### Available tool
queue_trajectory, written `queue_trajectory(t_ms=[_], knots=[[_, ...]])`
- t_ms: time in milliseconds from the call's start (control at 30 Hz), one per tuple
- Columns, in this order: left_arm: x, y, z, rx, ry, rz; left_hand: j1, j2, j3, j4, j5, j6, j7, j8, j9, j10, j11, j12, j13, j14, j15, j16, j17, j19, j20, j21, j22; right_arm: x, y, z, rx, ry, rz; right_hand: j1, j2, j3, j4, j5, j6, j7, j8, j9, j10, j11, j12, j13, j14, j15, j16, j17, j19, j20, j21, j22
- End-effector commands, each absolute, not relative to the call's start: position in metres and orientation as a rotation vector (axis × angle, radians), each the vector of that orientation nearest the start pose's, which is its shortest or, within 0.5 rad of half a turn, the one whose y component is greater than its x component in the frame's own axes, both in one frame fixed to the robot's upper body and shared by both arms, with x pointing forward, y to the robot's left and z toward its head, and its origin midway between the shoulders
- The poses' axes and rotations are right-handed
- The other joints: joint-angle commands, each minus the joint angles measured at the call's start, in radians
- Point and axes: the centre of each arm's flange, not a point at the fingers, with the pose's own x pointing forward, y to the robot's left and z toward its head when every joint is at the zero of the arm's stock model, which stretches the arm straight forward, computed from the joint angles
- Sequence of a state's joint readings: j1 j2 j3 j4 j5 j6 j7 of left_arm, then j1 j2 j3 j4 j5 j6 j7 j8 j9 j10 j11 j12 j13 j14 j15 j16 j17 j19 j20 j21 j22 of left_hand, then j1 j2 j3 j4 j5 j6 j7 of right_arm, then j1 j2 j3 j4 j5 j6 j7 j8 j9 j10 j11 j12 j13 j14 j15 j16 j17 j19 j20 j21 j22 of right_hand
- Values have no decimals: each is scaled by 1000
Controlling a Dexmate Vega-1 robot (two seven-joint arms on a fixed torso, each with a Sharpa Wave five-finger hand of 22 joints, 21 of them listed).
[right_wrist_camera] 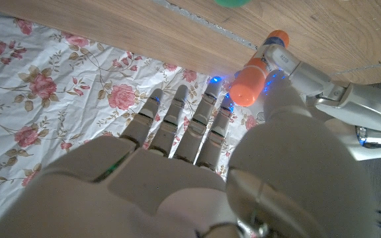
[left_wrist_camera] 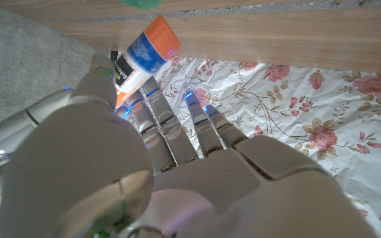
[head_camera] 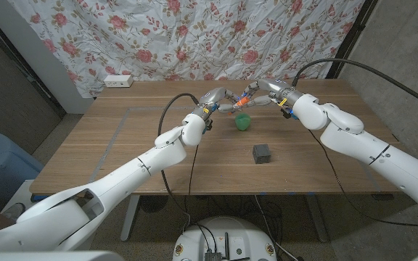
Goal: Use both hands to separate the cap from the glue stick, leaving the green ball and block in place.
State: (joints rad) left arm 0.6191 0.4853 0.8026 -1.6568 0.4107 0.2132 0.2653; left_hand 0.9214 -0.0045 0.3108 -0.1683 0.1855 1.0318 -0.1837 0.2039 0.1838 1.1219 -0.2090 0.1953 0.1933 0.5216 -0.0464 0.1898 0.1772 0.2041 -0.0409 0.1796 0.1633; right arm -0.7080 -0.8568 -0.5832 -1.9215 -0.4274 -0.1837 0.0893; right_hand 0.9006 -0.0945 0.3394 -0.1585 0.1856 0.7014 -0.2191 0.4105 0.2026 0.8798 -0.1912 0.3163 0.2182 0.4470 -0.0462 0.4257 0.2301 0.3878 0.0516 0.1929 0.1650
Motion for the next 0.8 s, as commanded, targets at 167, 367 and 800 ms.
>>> queue_trajectory(t_ms=[167, 367, 800], knots=[[603, 74, 46, 1056, -849, -33, 15, 23, 1, 4, 5, 82, -11, 6, 6, 31, -17, 5, 3, 3, -149, 2, -1, -6, -11, 5, 3, 567, -196, 82, -1363, -755, 83, 22, 1, -5, -2, 10, 34, -1, 18, 8, 31, -7, -5, -2, 20, -131, 13, 4, 8, -10, -2, 2], [604, 75, 45, 1054, -845, -34, 15, 23, 0, 4, 5, 83, -12, 6, 6, 31, -17, 4, 3, 3, -149, 2, -1, -7, -11, 5, 3, 568, -196, 82, -1359, -760, 82, 34, 9, -4, -2, 11, 51, -2, 25, 10, 51, -13, -7, -3, 33, -141, 23, 5, 11, -13, -2, 2], [605, 73, 45, 1057, -848, -43, 15, 25, -1, 5, 5, 81, -11, 4, 6, 31, -17, 4, 3, 3, -149, 2, -1, -6, -11, 5, 3, 569, -196, 81, -1357, -765, 82, 66, 29, -5, -3, 7, 95, -2, 45, 15, 96, -23, -11, 5, 51, -149, 44, 8, 18, -20, -3, 2]])
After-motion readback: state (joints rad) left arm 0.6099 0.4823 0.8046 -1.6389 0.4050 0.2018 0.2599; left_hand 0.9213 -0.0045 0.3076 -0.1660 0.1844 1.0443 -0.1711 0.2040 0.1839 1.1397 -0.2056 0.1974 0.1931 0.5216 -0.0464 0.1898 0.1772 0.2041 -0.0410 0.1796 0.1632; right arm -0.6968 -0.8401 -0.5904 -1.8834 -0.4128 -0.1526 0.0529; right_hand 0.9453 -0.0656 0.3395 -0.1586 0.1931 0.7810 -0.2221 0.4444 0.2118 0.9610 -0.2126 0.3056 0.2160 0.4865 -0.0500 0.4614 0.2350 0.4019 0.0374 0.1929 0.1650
